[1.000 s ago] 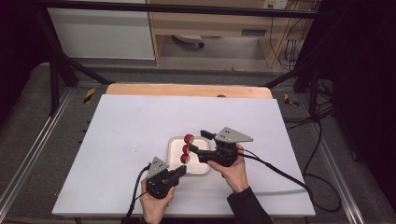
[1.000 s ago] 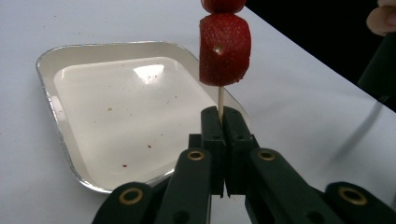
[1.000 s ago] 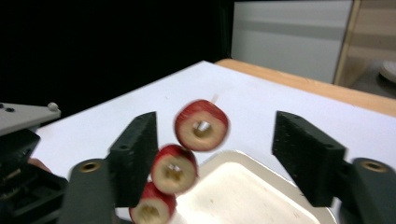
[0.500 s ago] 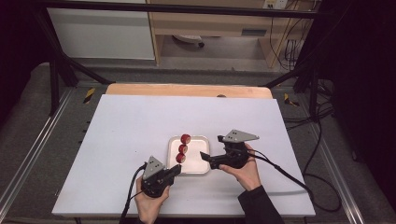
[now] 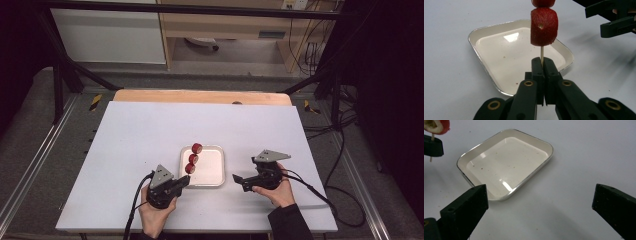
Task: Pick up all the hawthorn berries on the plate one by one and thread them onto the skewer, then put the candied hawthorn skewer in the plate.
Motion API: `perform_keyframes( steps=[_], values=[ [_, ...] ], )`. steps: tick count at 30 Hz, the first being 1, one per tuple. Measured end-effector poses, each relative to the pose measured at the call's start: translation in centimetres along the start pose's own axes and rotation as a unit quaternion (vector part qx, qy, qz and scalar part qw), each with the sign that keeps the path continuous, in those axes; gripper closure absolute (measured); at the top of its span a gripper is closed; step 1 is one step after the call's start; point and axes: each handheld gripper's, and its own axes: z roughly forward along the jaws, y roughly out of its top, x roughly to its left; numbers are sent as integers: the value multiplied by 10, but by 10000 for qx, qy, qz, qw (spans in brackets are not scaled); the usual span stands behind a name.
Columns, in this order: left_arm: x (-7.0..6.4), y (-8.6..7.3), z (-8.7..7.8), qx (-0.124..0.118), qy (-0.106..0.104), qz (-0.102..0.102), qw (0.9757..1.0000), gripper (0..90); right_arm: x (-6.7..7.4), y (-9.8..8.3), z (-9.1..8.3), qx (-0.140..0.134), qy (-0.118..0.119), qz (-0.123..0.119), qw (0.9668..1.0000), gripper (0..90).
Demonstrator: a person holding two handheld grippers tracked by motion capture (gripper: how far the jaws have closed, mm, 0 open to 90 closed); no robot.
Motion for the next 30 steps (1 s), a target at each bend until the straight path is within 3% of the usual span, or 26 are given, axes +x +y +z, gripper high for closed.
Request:
perform_keyframes(
  steps=[11, 19, 25, 30],
  values=[
    [3, 11, -2, 162, -29, 158, 9997, 886, -15, -24, -16, 82, -137, -20, 9999, 6],
    [6, 26, -2, 317, 17, 309, 9990, 886, -27, -37, -27, 22, -146, 106, 9998, 7],
    [10, 38, 2, 559, 46, 406, 9976, 886, -34, -46, -31, 60, -165, 172, 9997, 12],
    [11, 48, 11, 719, 38, 419, 9965, 886, -36, -51, -35, 117, -213, 92, 9997, 12]
  ],
)
